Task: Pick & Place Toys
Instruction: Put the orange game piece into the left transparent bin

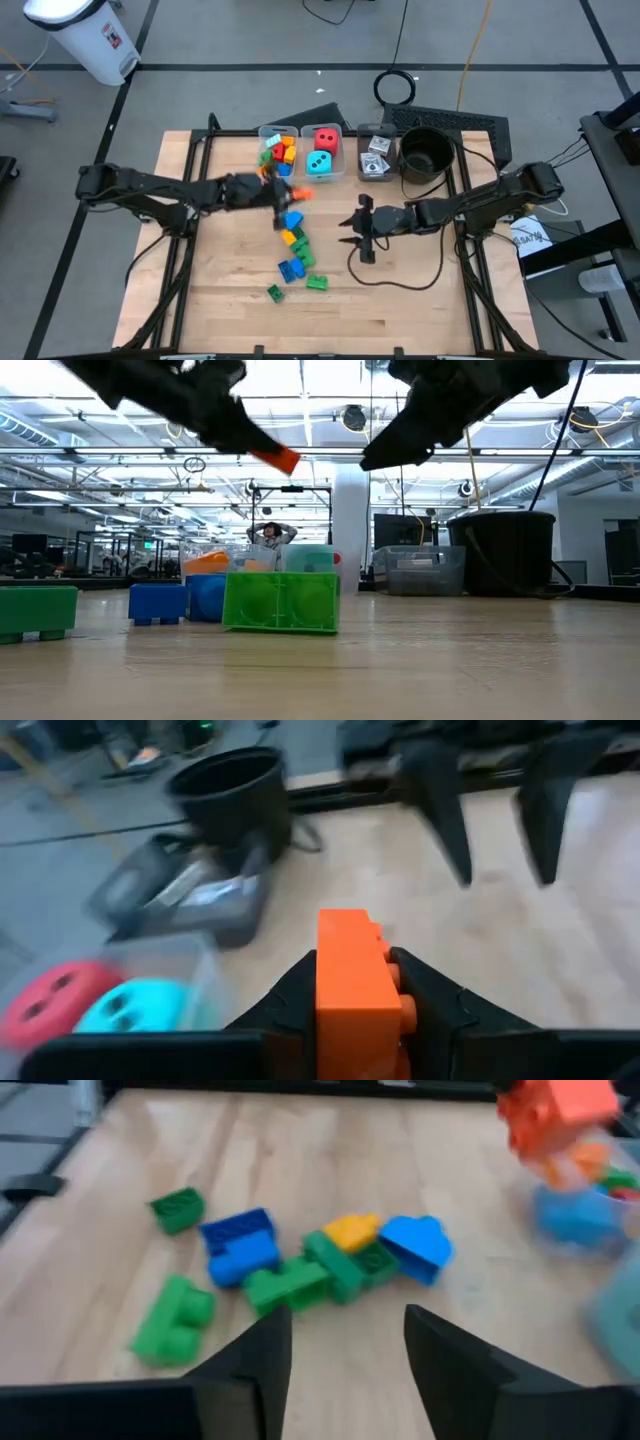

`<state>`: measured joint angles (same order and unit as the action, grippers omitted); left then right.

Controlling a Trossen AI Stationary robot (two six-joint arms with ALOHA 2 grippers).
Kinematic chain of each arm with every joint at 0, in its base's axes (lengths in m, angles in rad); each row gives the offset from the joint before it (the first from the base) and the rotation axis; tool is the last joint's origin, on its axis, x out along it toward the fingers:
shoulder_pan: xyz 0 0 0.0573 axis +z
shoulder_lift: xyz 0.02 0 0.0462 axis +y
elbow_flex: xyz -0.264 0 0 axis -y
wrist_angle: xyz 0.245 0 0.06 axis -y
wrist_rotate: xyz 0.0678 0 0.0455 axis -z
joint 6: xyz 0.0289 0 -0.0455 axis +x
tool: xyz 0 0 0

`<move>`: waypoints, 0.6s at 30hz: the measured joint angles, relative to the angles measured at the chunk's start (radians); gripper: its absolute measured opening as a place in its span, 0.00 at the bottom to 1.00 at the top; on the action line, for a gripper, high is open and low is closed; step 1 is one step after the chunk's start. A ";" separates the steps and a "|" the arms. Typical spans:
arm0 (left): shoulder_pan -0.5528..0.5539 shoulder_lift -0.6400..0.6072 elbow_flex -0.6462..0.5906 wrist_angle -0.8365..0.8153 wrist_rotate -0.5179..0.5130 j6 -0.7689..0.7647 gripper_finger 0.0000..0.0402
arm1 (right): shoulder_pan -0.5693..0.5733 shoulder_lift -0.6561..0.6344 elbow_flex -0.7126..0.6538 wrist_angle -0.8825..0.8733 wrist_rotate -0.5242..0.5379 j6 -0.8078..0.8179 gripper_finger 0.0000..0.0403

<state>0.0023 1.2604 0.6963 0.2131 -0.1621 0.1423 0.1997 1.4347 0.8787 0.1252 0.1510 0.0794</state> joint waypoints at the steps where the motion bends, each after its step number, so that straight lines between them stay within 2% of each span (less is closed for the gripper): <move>1: 0.029 -0.019 -0.018 0.001 -0.004 0.001 0.23 | 0.002 -0.012 0.000 -0.017 0.005 0.010 0.42; 5: 0.171 -0.066 -0.127 0.120 -0.093 -0.055 0.23 | 0.021 -0.037 0.000 -0.027 0.001 0.025 0.43; 9: 0.328 -0.050 -0.239 0.266 -0.202 -0.114 0.23 | 0.037 -0.038 0.000 -0.020 0.005 -0.008 0.42; 13: 0.473 0.009 -0.266 0.327 -0.147 -0.176 0.23 | 0.038 -0.038 0.000 -0.009 0.004 -0.015 0.40; 18: 0.577 0.114 -0.215 0.334 -0.085 -0.219 0.23 | 0.035 -0.038 0.000 0.029 0.008 -0.049 0.40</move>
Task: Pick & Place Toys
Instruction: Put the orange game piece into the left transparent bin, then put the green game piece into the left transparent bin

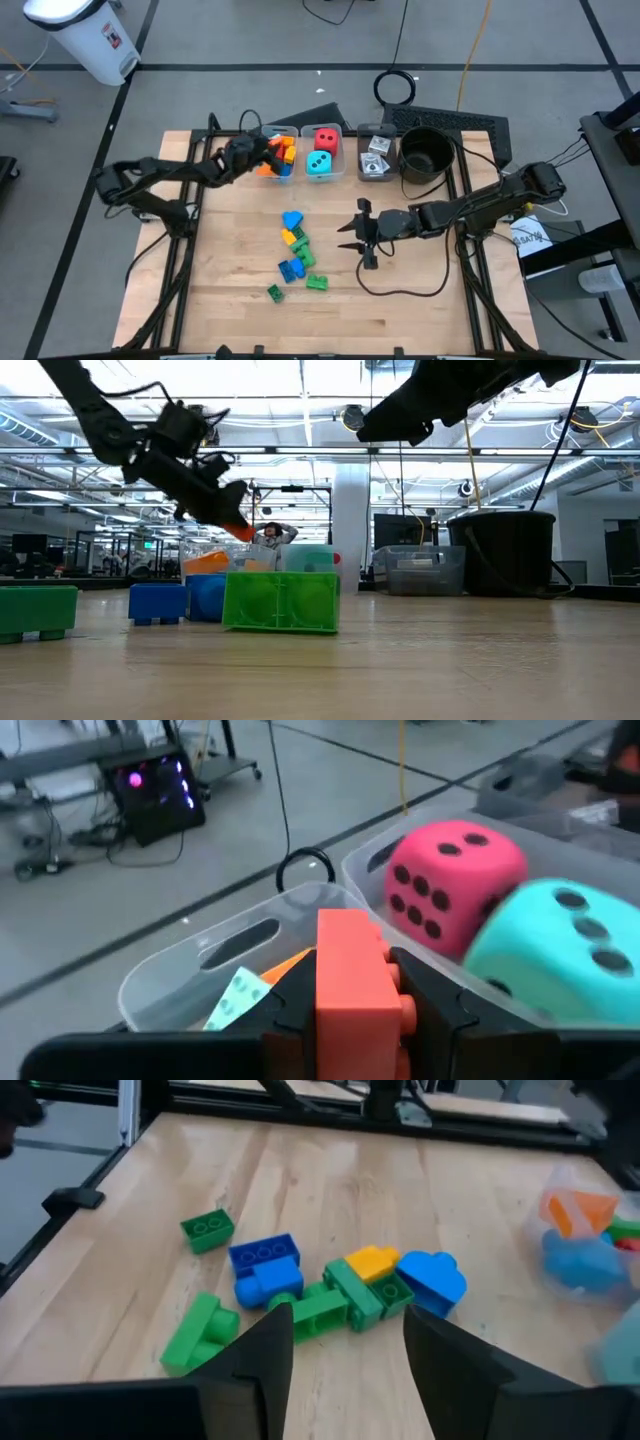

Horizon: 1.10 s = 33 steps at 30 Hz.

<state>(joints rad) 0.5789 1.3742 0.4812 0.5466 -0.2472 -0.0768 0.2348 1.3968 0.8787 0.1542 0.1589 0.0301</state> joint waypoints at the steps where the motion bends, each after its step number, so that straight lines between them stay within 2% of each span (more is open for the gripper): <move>1: 0.010 0.021 0.011 0.004 0.008 -0.017 0.23 | 0.000 0.000 0.000 0.006 -0.002 -0.006 0.40; 4: 0.030 0.082 0.048 0.003 -0.027 -0.029 0.27 | 0.000 0.000 0.000 0.005 -0.003 -0.009 0.39; 8: 0.037 0.132 0.094 -0.016 -0.051 -0.030 0.53 | 0.000 0.000 0.000 0.006 -0.003 -0.008 0.39; 12: 0.033 0.127 0.152 -0.128 -0.039 0.004 0.80 | 0.000 0.000 0.000 0.005 -0.003 0.010 0.40; 14: 0.024 0.097 0.182 -0.218 -0.020 0.031 0.91 | 0.000 0.000 0.000 -0.002 -0.003 0.014 0.40; 16: 0.008 0.048 0.212 -0.321 0.002 0.028 0.97 | 0.005 0.000 0.000 -0.007 -0.003 0.014 0.40; 18: -0.013 -0.015 0.244 -0.438 0.051 -0.002 0.96 | 0.009 0.000 0.000 -0.009 -0.003 0.021 0.39; 20: -0.033 -0.092 0.254 -0.553 0.143 -0.022 0.92 | 0.016 0.000 0.000 -0.009 -0.004 0.031 0.39; 23: -0.083 -0.206 0.217 -0.604 0.300 -0.002 0.86 | 0.024 0.000 0.000 -0.009 -0.005 0.037 0.40; 26: -0.164 -0.326 0.117 -0.540 0.386 0.024 0.82 | 0.035 0.000 0.000 -0.001 -0.004 0.051 0.40; 29: -0.243 -0.439 -0.022 -0.400 0.383 -0.005 0.78 | 0.045 0.002 -0.002 0.007 -0.006 0.099 0.40; 33: -0.306 -0.559 -0.176 -0.231 0.381 -0.079 0.75 | 0.077 0.059 -0.075 0.235 -0.007 0.138 0.40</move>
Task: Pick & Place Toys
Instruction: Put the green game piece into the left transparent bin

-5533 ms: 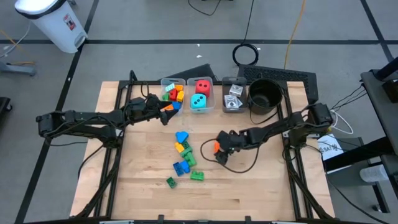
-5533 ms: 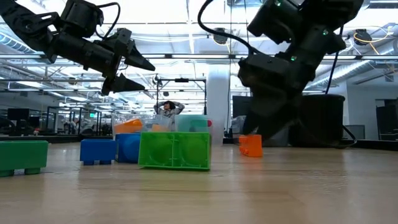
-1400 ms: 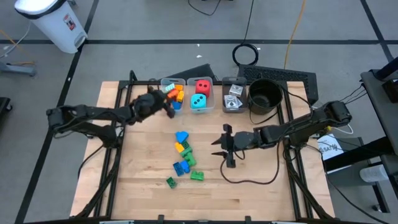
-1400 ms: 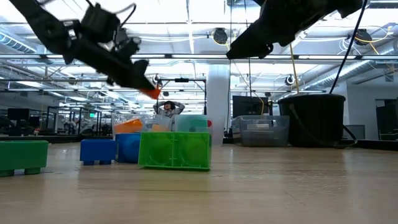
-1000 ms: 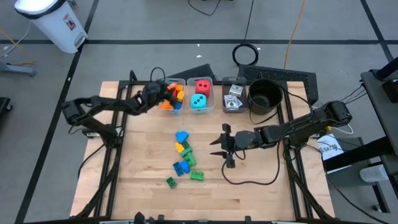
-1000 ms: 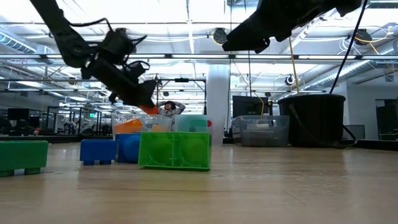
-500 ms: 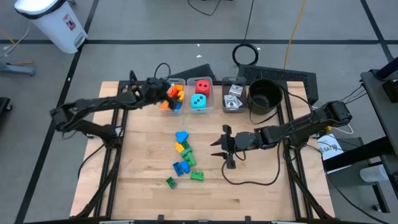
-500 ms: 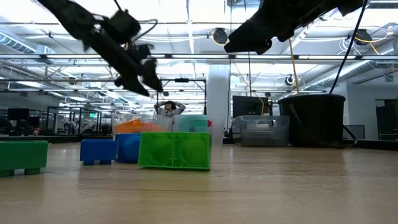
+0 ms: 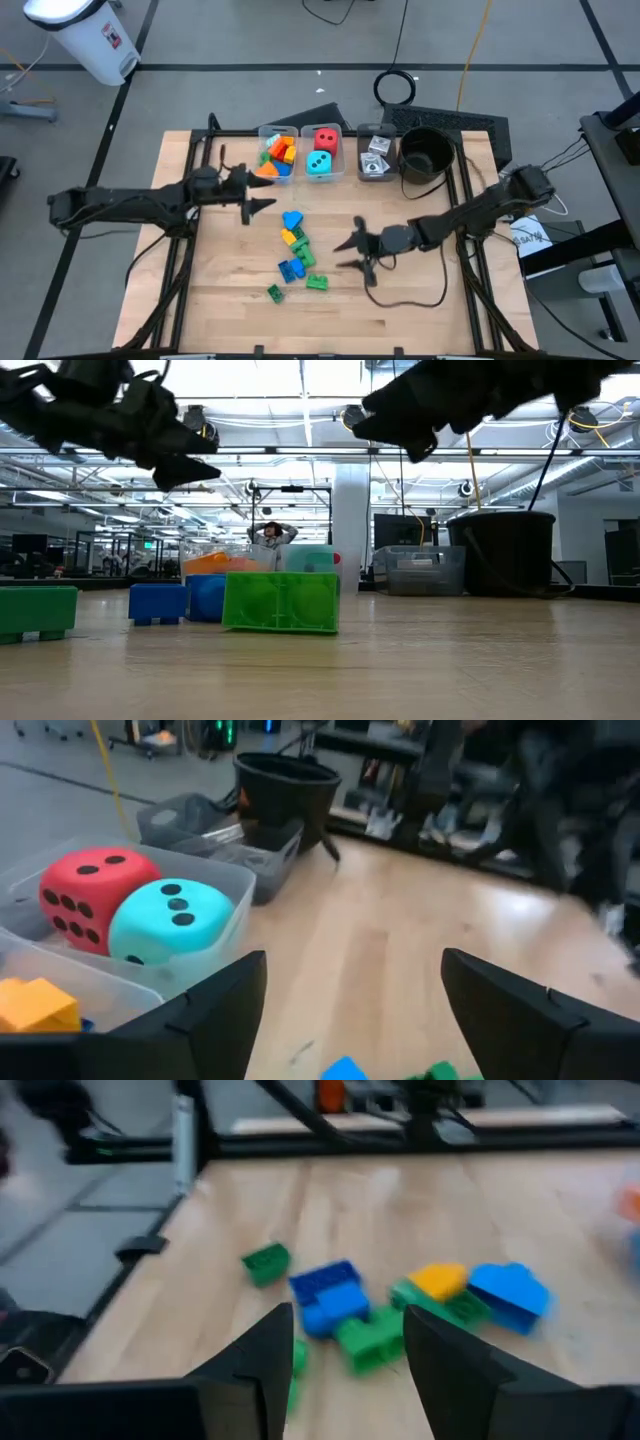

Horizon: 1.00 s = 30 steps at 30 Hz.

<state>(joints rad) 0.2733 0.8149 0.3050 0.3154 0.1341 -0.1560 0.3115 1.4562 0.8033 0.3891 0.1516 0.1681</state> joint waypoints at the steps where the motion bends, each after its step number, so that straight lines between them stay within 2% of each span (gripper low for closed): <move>1: -0.009 -0.019 -0.029 0.029 -0.003 -0.015 0.74 | 0.009 0.032 -0.021 0.088 -0.014 -0.013 0.41; 4: -0.011 -0.056 -0.077 0.096 -0.005 -0.050 0.73 | 0.028 0.147 -0.028 0.286 -0.118 -0.034 0.44; 6: -0.010 -0.069 -0.085 0.110 -0.016 -0.073 0.72 | 0.039 0.225 0.019 0.305 -0.145 -0.025 0.48; 13: -0.010 -0.070 -0.085 0.104 -0.105 -0.091 0.74 | 0.059 0.436 0.197 0.026 -0.111 -0.032 0.72; 17: -0.010 -0.069 -0.085 0.099 -0.139 -0.092 0.76 | 0.040 0.514 0.246 -0.016 -0.104 -0.013 0.79; 23: -0.010 -0.069 -0.085 0.100 -0.141 -0.091 0.79 | 0.009 0.556 0.265 -0.019 -0.103 0.018 0.77; 30: -0.010 -0.069 -0.085 0.102 -0.164 -0.087 0.78 | -0.019 0.554 0.264 -0.036 -0.157 0.049 0.62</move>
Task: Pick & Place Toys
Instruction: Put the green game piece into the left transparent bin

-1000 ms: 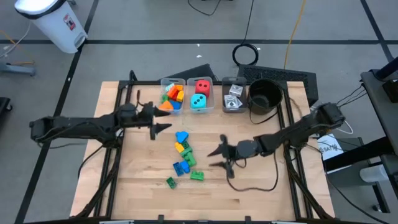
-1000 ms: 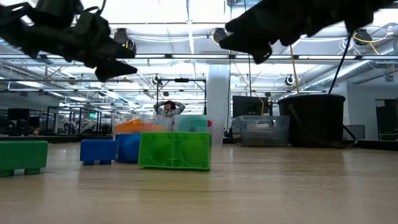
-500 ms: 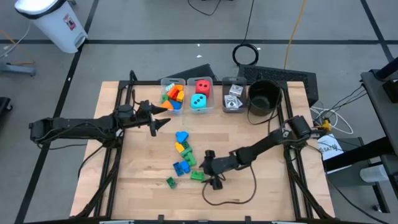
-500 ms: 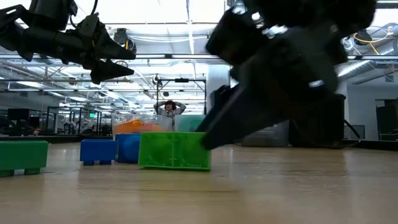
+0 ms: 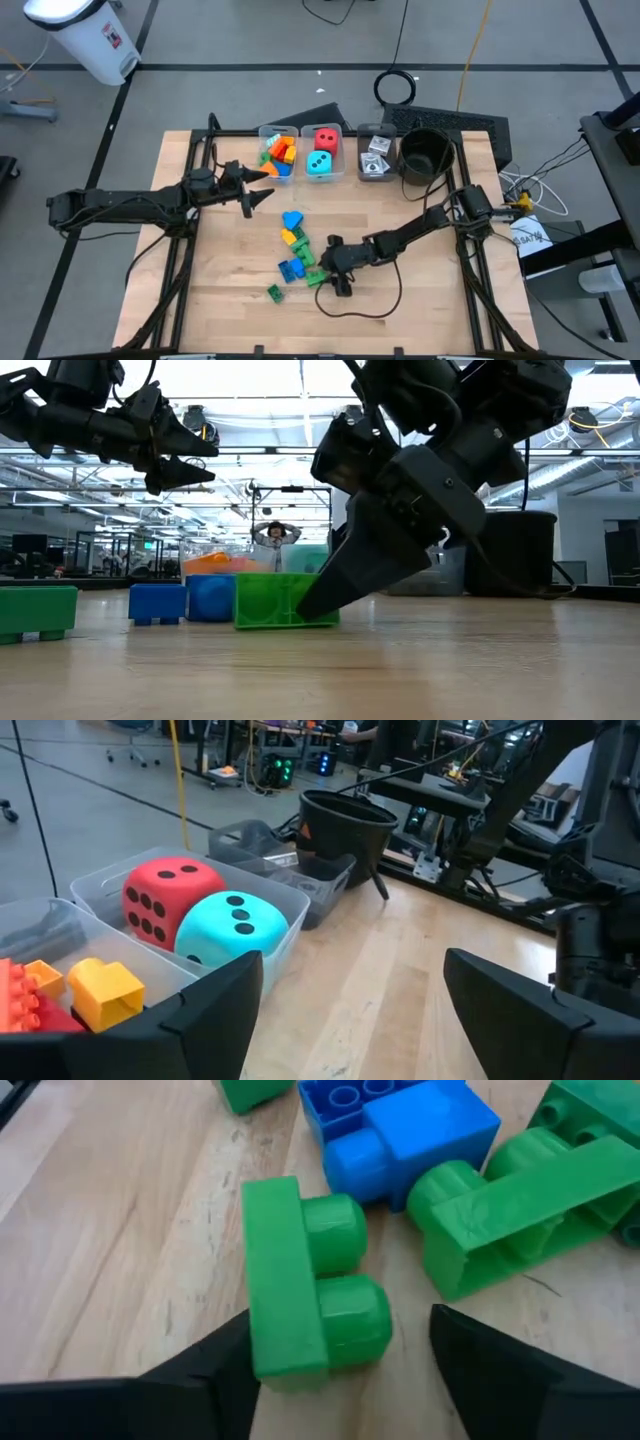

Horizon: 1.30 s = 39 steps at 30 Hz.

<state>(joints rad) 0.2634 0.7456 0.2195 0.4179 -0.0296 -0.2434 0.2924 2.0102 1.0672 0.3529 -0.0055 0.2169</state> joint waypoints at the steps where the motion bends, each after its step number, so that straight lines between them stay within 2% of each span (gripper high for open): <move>1: 0.000 0.000 0.000 0.000 0.000 0.002 0.78 | 0.000 0.000 0.000 0.000 -0.004 -0.007 0.59; 10: 0.000 0.000 0.000 0.000 0.001 -0.003 0.74 | 0.000 -0.006 0.000 0.003 -0.029 -0.080 0.29; 19: 0.000 0.000 0.000 -0.001 0.002 -0.006 0.79 | 0.001 -0.082 -0.002 -0.046 -0.055 -0.108 0.03; 21: 0.000 0.000 0.000 -0.002 0.002 -0.006 0.80 | 0.001 -0.101 -0.002 -0.066 -0.052 -0.112 0.01; 25: 0.000 0.000 0.000 -0.003 0.003 -0.007 0.82 | 0.006 -0.130 0.000 -0.072 -0.051 -0.061 0.08; 28: 0.000 0.000 0.000 -0.004 0.003 -0.007 0.81 | 0.023 -0.135 -0.002 -0.045 -0.050 -0.020 0.17; 36: 0.000 0.000 0.000 -0.004 0.003 -0.038 0.77 | 0.074 -0.102 -0.002 -0.006 -0.050 -0.015 0.57; 39: 0.000 0.000 0.000 -0.003 0.003 -0.038 0.75 | 0.058 -0.076 -0.001 -0.003 -0.047 0.016 0.68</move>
<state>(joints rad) 0.2630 0.7456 0.2195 0.4145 -0.0269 -0.2819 0.3503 1.9344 1.0660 0.3500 -0.0528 0.2332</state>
